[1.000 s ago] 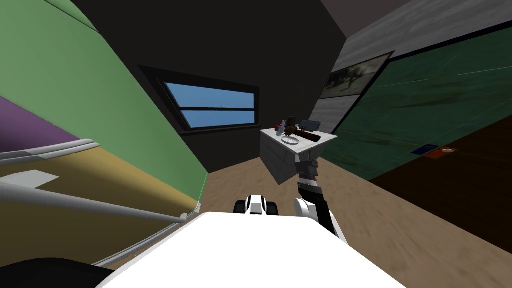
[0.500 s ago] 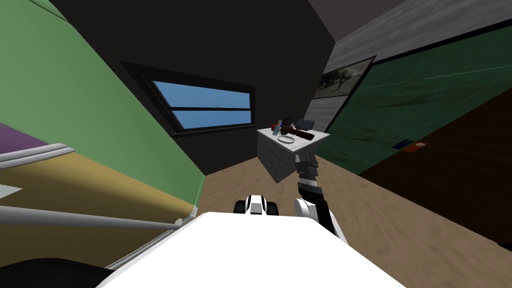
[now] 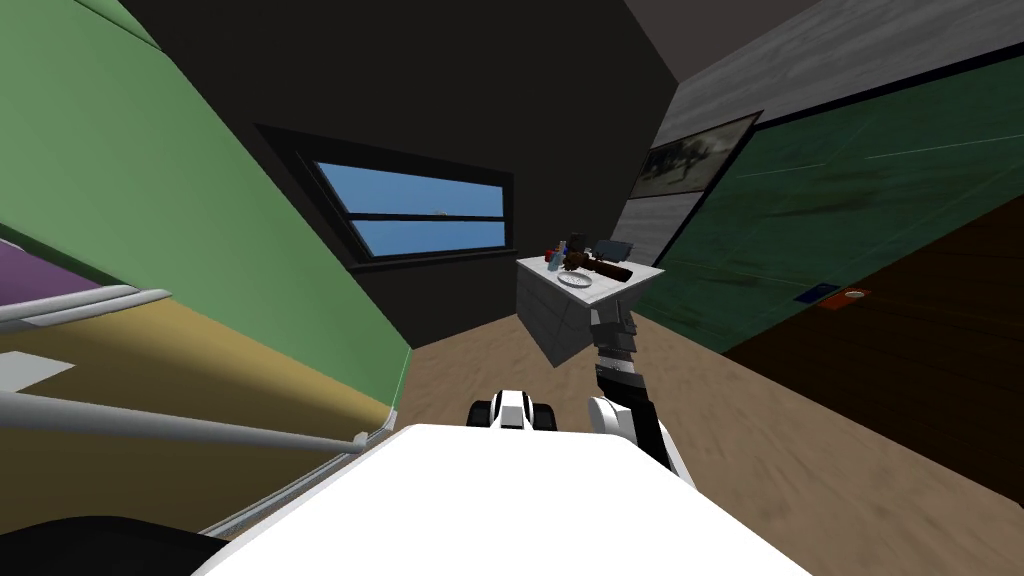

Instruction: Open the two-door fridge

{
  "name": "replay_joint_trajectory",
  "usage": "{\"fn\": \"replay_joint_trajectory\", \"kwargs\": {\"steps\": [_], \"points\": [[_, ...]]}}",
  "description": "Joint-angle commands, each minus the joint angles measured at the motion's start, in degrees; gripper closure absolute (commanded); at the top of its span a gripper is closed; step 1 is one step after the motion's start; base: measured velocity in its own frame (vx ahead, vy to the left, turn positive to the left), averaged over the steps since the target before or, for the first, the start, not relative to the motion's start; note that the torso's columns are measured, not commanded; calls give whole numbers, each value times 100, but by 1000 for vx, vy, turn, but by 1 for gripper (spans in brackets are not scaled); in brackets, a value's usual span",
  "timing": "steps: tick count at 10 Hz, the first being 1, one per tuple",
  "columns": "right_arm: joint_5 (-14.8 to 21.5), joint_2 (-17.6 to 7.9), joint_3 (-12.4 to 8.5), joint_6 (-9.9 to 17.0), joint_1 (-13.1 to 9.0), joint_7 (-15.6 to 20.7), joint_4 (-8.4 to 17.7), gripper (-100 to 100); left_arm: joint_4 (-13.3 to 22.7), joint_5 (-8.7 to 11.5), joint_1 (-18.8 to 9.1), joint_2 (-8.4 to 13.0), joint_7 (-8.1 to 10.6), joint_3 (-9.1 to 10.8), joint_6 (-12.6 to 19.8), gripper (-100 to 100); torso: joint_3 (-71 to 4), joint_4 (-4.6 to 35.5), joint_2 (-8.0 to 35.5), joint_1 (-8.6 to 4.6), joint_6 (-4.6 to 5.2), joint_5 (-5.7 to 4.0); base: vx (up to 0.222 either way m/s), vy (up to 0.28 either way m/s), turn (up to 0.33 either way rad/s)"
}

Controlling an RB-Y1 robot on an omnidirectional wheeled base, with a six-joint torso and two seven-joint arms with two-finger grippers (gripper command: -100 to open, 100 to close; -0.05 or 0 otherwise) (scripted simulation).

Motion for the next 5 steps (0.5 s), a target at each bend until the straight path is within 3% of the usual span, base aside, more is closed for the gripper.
{"fn": "replay_joint_trajectory", "kwargs": {"steps": [1, 2, 5], "points": [[0, 0, 0, 0, -3, 0, 0, 0, -74, 144, 5, 41, -15, -83, -40, 100, 26, 12, 51, 3, 11, -5, -222, 23, -51], [0, 0, 0, 1, -4, 0, 1, 0, -148, 287, 9, 82, -30, -166, -81, 100, 36, 21, 54, -1, -10, -5, -268, 14, -44], [0, 0, 0, 1, -5, 0, 1, 0, -222, 431, 14, 123, -45, -248, -121, 100, 23, 27, 49, 28, -43, -19, -270, 26, -41]]}}
